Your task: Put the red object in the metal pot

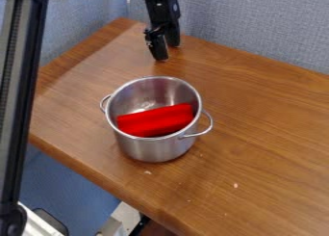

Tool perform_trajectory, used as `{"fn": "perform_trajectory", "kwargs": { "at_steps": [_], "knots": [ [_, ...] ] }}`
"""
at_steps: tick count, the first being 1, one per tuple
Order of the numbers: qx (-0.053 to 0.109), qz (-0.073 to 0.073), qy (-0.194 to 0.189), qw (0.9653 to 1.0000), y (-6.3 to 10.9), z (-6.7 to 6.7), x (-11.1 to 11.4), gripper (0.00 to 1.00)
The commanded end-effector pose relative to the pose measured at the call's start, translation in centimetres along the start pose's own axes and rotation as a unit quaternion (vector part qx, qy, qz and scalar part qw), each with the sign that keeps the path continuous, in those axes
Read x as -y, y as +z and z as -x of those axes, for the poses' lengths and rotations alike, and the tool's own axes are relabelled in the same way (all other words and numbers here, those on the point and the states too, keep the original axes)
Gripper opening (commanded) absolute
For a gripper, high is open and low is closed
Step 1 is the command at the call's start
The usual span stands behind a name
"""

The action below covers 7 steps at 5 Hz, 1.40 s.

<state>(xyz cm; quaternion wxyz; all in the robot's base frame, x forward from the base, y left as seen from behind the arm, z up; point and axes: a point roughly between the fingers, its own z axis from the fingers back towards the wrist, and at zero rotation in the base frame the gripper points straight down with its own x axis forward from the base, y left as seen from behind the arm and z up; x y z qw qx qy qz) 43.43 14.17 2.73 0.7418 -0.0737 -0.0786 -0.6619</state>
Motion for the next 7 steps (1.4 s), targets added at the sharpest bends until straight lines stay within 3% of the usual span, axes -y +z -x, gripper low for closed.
{"fn": "perform_trajectory", "kwargs": {
  "at_steps": [1, 3, 4, 5, 7],
  "knots": [
    [-0.012, -0.022, -0.009, 0.9997, 3.4, -1.2, 0.1, 1.00],
    [-0.020, -0.028, -0.001, 0.9994, 6.4, -1.3, 1.0, 1.00],
    [-0.018, -0.019, -0.029, 0.9992, 5.8, -1.3, 1.4, 0.00],
    [-0.007, -0.003, -0.060, 0.9981, 4.6, -1.3, 1.7, 0.00],
    [0.018, 0.013, -0.058, 0.9980, 1.9, -0.6, 0.8, 0.00]
  ]
}}
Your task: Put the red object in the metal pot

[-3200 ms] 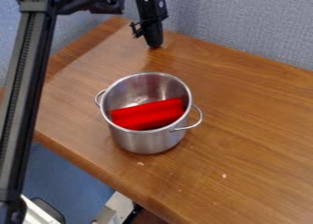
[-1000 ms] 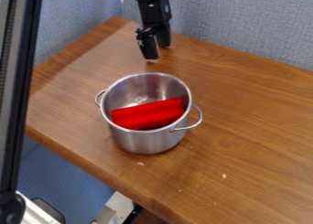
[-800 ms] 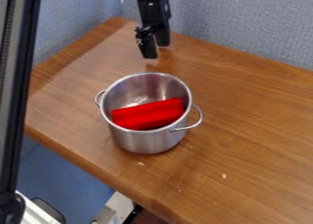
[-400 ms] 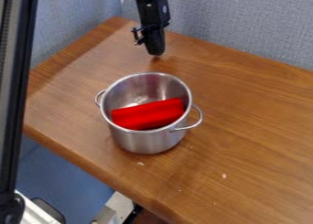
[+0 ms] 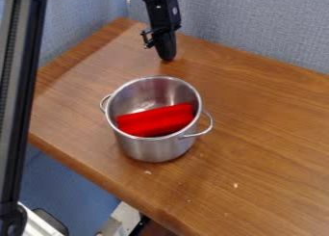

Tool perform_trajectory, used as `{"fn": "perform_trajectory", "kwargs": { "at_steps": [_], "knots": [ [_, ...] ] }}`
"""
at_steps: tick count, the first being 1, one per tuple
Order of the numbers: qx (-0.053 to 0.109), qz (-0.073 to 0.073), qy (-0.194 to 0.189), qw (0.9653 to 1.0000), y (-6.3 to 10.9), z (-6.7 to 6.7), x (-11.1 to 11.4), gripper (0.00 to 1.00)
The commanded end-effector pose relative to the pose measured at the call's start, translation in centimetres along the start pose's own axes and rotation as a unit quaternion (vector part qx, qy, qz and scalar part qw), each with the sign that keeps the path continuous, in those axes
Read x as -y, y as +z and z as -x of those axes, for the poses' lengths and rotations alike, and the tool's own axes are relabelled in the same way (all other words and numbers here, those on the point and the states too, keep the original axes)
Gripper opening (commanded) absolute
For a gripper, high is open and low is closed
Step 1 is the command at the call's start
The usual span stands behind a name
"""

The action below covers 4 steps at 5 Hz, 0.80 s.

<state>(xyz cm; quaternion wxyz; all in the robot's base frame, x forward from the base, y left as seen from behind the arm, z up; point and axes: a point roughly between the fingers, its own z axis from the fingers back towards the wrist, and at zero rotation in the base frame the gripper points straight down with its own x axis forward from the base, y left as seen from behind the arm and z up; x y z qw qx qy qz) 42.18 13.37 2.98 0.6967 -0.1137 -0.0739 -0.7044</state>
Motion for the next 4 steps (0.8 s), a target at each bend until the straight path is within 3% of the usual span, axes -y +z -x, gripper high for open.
{"fn": "perform_trajectory", "kwargs": {
  "at_steps": [1, 4],
  "knots": [
    [-0.001, -0.020, -0.002, 0.9998, 1.6, 0.2, -1.1, 0.00],
    [-0.004, -0.024, 0.018, 0.9995, 0.5, 0.3, -1.7, 0.00]
  ]
}}
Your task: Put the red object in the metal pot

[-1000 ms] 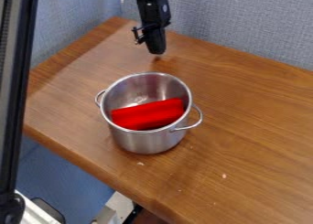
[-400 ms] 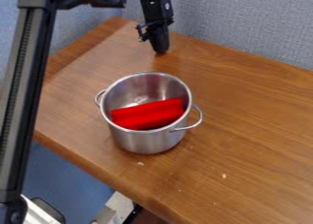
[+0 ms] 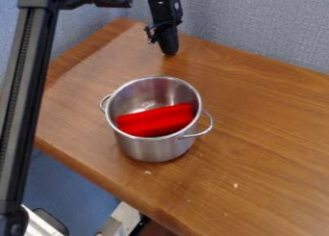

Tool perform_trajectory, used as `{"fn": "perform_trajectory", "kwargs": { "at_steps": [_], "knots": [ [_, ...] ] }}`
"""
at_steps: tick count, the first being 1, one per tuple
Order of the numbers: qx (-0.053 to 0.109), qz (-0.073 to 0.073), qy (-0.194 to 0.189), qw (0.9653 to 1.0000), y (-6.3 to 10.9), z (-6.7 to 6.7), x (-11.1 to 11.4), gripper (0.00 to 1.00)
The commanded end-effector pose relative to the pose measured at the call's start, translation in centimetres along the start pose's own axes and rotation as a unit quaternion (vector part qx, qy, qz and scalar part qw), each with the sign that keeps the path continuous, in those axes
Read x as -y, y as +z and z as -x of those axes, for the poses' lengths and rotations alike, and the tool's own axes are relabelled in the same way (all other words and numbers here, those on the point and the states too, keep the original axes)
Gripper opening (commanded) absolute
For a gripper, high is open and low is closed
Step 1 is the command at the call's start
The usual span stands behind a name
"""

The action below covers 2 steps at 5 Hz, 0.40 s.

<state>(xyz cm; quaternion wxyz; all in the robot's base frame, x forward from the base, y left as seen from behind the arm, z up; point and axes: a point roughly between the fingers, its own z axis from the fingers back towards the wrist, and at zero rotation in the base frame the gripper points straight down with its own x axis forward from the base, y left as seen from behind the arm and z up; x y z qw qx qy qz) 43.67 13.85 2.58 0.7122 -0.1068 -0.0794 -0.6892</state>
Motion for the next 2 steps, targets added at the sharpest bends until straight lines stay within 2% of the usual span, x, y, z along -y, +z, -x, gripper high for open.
{"fn": "perform_trajectory", "kwargs": {
  "at_steps": [1, 2],
  "knots": [
    [-0.003, -0.017, 0.014, 0.9997, 1.13, -0.70, 0.05, 1.00],
    [-0.003, -0.022, 0.032, 0.9993, 1.57, -1.17, 0.33, 0.00]
  ]
}}
